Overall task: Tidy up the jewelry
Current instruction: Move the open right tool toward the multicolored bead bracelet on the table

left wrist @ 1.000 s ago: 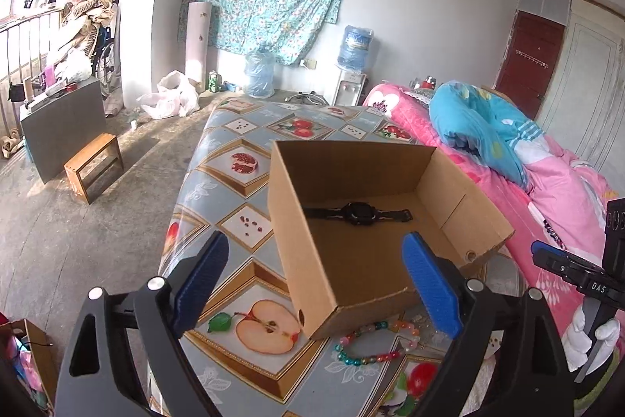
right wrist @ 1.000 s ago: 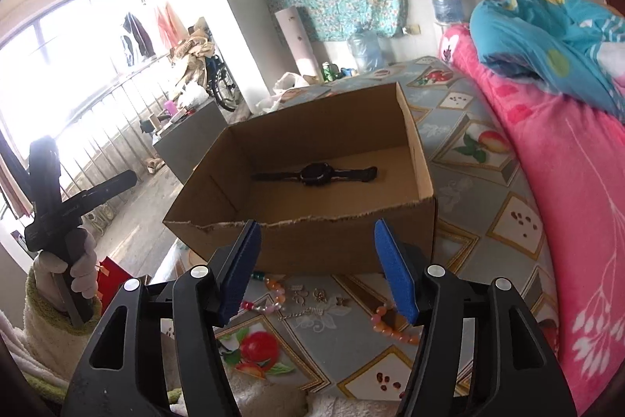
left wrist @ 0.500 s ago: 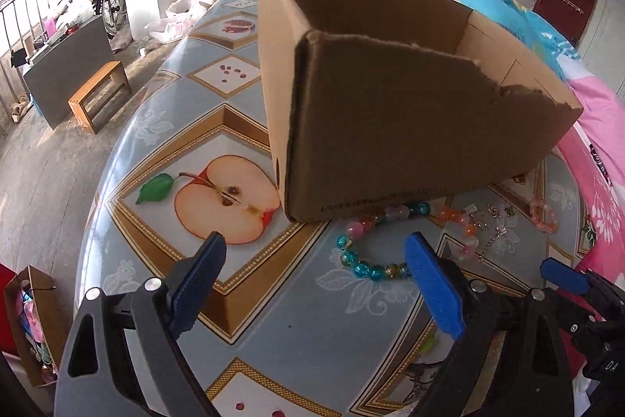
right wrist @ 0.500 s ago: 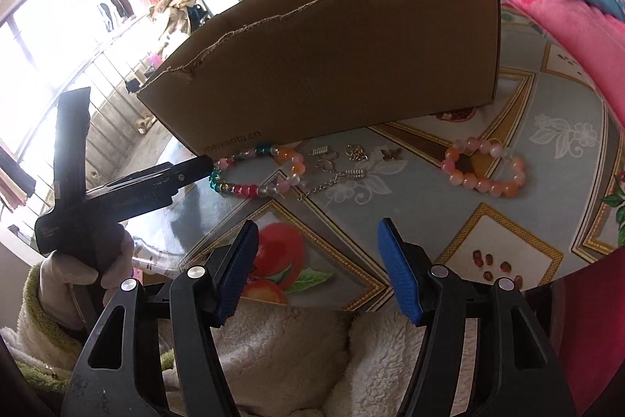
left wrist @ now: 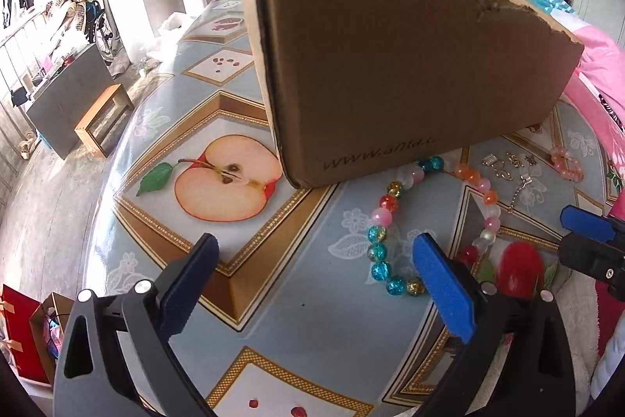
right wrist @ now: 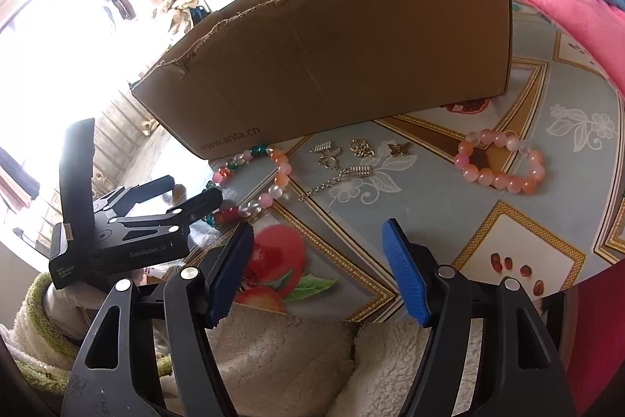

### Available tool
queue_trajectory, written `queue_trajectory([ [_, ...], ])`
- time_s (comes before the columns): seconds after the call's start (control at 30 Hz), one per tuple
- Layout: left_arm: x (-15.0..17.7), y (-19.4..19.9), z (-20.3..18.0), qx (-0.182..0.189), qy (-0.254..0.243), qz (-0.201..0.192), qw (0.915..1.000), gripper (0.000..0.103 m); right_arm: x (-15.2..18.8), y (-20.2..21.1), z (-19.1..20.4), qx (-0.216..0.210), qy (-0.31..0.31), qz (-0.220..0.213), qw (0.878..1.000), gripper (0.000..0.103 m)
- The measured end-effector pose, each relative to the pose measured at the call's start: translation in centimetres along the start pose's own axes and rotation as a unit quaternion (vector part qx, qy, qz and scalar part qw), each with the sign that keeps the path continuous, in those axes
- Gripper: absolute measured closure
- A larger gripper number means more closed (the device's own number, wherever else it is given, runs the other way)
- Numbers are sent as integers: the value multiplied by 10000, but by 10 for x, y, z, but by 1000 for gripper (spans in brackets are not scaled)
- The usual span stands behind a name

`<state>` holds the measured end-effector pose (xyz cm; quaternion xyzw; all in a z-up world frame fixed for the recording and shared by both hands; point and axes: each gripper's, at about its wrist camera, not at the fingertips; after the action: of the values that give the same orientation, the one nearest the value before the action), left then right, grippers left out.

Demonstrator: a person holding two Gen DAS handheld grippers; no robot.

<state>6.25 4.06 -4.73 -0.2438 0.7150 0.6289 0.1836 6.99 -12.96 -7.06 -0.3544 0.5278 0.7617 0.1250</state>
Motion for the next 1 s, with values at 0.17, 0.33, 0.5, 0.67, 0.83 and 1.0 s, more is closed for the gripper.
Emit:
queue_trajectory([
  [0.17, 0, -2, 4, 9, 7, 0, 10000, 6, 4, -1, 0, -70, -10, -56, 10000, 30],
  [0.33, 2, 0, 2, 52, -82, 46, 9999, 6, 9, -3, 6, -144, -85, -158, 9997, 24],
  [0.5, 0, 1, 2, 31, -62, 58, 10000, 5, 8, -5, 8, -130, -39, -186, 9997, 19],
  [0.67, 1, 1, 2, 13, -40, 40, 10000, 5, 8, -6, 6, -177, -92, -212, 9996, 17],
  [0.83, 3, 1, 1, -1, -8, 42, 10000, 4, 8, -8, 9, -163, -81, -228, 9996, 15],
  [1.0, 4, 1, 1, -18, 9, 69, 10000, 4, 9, -9, 10, -144, -72, -236, 9996, 14],
])
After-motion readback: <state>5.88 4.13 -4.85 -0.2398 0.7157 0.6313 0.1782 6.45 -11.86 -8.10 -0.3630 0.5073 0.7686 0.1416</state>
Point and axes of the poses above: each gripper's, at about its wrist camera, not at the fingertips, and y roughly against the way its jaws point, z to its left, x to its underside, and after that the axes turned 15 degrees about y, right-handed
